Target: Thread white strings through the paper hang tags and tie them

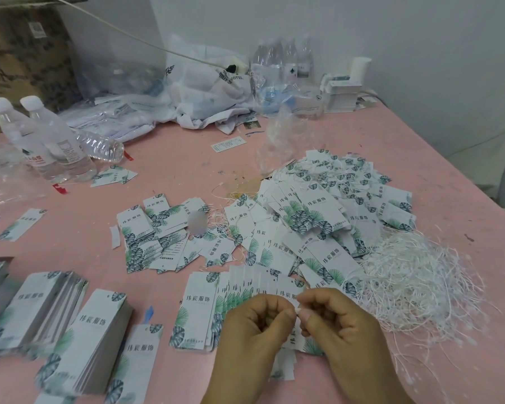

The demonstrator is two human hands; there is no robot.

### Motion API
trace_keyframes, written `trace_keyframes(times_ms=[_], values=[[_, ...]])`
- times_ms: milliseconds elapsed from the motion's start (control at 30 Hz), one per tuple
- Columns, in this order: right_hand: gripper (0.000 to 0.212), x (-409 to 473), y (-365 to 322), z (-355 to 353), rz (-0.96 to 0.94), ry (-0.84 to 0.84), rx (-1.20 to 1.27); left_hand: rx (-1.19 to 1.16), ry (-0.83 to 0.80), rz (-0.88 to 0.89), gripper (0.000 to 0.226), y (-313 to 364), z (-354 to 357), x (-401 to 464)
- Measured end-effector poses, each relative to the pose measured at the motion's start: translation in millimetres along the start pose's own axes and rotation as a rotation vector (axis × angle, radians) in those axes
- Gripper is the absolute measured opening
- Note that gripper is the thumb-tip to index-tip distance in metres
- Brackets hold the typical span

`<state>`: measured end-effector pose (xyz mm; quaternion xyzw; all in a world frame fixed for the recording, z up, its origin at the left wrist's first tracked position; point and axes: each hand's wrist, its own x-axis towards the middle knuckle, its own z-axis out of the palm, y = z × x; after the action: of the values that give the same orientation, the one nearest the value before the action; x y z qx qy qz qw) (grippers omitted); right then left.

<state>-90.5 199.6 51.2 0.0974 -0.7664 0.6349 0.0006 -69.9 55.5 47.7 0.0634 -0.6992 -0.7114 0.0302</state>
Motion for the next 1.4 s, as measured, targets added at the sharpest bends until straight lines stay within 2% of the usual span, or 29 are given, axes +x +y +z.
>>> trace_keyframes(times_ms=[167, 300, 400, 500, 567, 600, 667, 767, 867, 967, 1100, 1167, 1233, 1267, 1300, 1400], values=[[0.036, 7.0, 3.6, -7.6, 0.105, -0.092, 0.246, -0.051, -0.042, -0.056, 0.004, -0.3, -4.3, 3.1], [0.014, 11.5, 0.1, -12.8, 0.163, -0.172, 0.364, -0.090, -0.113, -0.056, 0.020, 1.2, -7.6, 2.1], [0.016, 12.6, 0.8, -13.7, 0.207, -0.152, 0.385, 0.034, -0.078, 0.044, 0.012, 0.8, -7.2, -0.4], [0.012, 11.3, 1.3, -11.4, 0.230, -0.145, 0.358, 0.172, -0.037, 0.193, 0.008, -0.6, -5.1, -1.4], [0.006, 10.1, 1.1, -9.7, 0.207, -0.122, 0.300, 0.190, -0.032, 0.228, 0.007, -0.6, -4.8, -1.3], [0.004, 9.3, 0.9, -9.3, 0.184, -0.098, 0.252, 0.160, -0.041, 0.220, 0.006, -0.4, -5.6, -1.3], [0.018, 7.8, 2.5, -11.0, 0.102, -0.058, 0.105, 0.039, -0.084, 0.178, 0.007, 1.3, -7.8, -0.8], [0.042, 4.4, 3.0, -11.7, 0.009, -0.209, -0.137, -0.208, -0.162, 0.119, 0.015, 3.5, -9.2, 1.2], [0.046, 1.0, 3.9, -5.4, 0.038, -0.409, -0.106, -0.464, -0.264, 0.095, 0.018, 5.6, -10.3, 3.0], [0.040, 1.9, 3.5, -4.6, 0.079, -0.463, -0.062, -0.695, -0.306, 0.059, 0.020, 6.5, -13.9, 4.7], [0.024, 4.7, 9.5, -12.3, 0.203, -0.474, 0.057, -0.912, -0.216, 0.021, 0.025, 10.5, -22.8, 9.4], [0.020, 6.2, 13.4, -14.9, 0.257, -0.469, 0.138, -0.988, -0.110, 0.008, 0.027, 11.5, -28.3, 13.5], [0.021, 8.6, 17.2, -17.5, 0.312, -0.450, 0.232, -1.000, 0.028, -0.015, 0.015, 10.9, -31.2, 18.4], [0.022, 10.2, 19.6, -19.2, 0.346, -0.425, 0.284, -0.978, 0.097, -0.033, 0.006, 10.1, -30.9, 20.4], [0.022, 12.0, 21.5, -21.1, 0.375, -0.392, 0.327, -0.927, 0.149, -0.049, 0.007, 7.7, -29.3, 21.7], [0.018, 18.4, 26.8, -27.0, 0.388, -0.258, 0.408, -0.611, 0.208, -0.076, 0.007, -0.1, -22.9, 18.2]])
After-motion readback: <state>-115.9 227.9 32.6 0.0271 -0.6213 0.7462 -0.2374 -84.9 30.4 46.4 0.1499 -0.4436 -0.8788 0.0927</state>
